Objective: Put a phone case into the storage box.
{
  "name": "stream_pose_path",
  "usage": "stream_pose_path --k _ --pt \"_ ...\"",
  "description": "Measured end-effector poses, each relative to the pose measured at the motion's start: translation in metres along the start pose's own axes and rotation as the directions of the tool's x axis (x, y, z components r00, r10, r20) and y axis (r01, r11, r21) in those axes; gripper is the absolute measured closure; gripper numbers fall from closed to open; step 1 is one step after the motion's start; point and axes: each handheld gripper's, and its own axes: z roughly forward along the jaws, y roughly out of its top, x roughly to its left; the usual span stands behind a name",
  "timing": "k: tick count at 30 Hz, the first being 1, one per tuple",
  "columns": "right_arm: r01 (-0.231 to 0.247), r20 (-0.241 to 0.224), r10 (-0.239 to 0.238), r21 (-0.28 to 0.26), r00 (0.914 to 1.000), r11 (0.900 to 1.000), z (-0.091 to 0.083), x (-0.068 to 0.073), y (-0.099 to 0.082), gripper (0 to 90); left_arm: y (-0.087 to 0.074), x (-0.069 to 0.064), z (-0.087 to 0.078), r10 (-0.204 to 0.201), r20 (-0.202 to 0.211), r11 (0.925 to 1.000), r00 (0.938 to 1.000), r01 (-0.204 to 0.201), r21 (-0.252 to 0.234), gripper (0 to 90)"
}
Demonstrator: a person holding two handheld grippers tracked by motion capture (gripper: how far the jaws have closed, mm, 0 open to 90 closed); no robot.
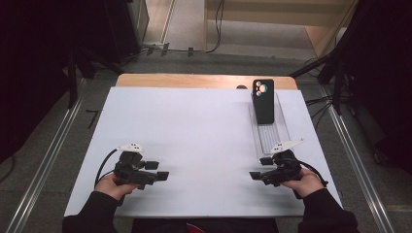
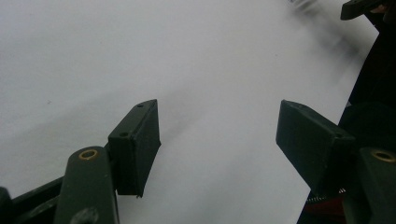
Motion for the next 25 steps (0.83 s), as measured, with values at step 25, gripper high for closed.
stream_pose_path --k 25 --pt "-0.008 0.016 0.007 0.035 0.9998 0.9993 0.0018 0.0001 -0.0008 23.0 -0.0007 0.0013 0.0002 0.001 0.002 0.9999 1.0 -0.001 0.012 30.0"
